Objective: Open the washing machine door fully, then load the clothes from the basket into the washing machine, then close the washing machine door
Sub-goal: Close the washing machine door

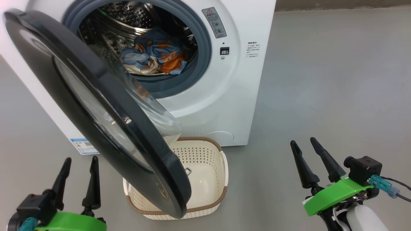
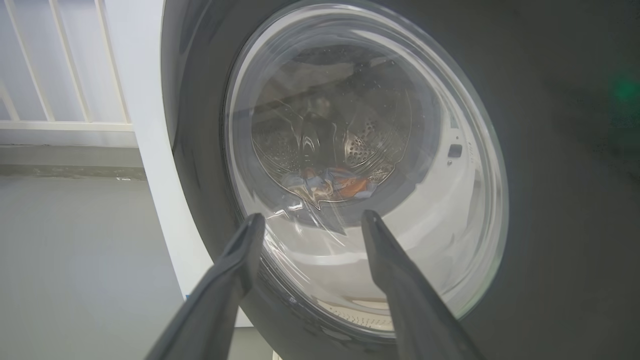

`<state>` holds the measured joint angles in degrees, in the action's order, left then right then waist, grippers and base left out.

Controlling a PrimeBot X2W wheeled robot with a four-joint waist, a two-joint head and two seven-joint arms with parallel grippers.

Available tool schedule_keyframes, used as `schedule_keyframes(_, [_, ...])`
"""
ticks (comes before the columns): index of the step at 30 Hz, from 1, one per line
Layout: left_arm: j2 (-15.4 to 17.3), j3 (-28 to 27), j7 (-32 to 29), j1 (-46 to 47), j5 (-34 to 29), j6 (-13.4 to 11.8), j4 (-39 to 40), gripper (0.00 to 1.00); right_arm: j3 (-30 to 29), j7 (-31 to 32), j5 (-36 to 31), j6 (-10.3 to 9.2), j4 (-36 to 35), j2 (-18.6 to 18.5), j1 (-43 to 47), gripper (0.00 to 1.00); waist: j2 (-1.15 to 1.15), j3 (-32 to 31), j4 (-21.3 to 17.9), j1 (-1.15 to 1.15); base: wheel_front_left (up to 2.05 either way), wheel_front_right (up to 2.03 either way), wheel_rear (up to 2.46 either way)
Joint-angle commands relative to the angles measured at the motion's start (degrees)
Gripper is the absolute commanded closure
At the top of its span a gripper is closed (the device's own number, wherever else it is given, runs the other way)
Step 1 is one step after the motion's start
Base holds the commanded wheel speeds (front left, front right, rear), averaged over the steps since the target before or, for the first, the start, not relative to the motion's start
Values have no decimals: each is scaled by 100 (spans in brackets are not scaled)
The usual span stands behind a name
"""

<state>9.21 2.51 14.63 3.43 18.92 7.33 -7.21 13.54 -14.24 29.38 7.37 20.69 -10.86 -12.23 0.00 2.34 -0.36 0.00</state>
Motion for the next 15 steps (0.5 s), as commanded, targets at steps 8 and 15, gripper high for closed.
schedule_keyframes(8, [51, -189, 37, 106, 12, 15, 51, 0, 315, -76, 136, 12, -336, -133, -329, 100, 0, -57, 270, 0, 0, 0, 0])
schedule_keyframes(15, [-6, -168, 37, 89, 19, 15, 8, 0, 498, -76, 276, 12, -681, -180, -700, 100, 0, -105, 612, 0, 0, 0, 0])
